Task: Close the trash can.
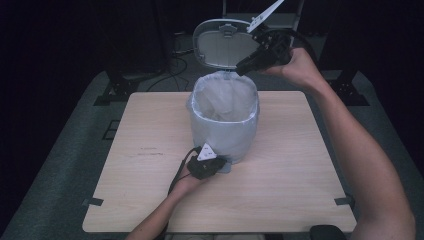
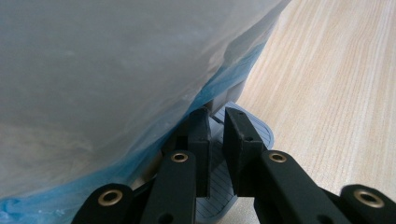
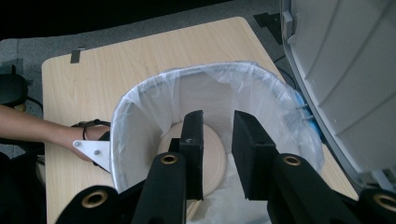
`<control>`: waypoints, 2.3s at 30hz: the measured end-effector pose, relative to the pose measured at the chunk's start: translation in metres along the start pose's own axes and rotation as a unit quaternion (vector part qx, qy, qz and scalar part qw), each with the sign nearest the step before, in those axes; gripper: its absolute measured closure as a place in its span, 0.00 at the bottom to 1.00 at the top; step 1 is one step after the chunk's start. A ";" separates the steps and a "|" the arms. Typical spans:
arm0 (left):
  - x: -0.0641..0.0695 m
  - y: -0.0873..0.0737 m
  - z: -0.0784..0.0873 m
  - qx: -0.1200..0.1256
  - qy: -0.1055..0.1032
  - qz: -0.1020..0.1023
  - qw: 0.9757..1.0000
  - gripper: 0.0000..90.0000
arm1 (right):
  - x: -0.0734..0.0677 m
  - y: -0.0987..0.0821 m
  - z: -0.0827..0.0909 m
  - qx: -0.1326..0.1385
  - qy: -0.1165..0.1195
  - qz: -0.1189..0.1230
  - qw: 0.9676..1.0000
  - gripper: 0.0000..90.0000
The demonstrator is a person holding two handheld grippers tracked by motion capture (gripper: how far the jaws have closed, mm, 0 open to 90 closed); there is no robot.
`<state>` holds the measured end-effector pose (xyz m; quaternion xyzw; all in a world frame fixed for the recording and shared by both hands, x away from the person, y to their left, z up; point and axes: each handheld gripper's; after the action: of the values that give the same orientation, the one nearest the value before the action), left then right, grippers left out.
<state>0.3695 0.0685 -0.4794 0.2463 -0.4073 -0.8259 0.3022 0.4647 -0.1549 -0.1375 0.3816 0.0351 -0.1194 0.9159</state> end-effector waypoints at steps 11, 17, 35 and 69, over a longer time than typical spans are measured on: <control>0.000 0.000 0.000 -0.001 0.000 -0.001 1.000 0.90 | -0.003 -0.023 0.011 0.008 -0.001 -0.009 1.000 0.78; 0.000 0.000 0.000 0.001 0.000 -0.001 1.000 0.90 | -0.006 -0.037 0.018 0.018 -0.003 -0.011 1.000 0.77; 0.000 0.000 0.000 0.001 0.002 0.000 1.000 0.88 | -0.012 -0.074 0.034 0.032 -0.012 -0.030 0.999 0.73; -0.011 0.000 0.057 0.031 -0.039 0.025 0.998 0.78 | -0.011 -0.175 0.018 0.072 -0.007 -0.091 0.993 0.66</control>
<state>0.3399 0.1065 -0.4467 0.2132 -0.4502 -0.8141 0.2985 0.4106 -0.2846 -0.2440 0.4411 0.0547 -0.2065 0.8717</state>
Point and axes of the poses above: each handheld gripper's, and its own axes: z roughly backward along the jaws, y roughly out of its top, x roughly to its right, and after that the axes turned 15 degrees about y, right-handed
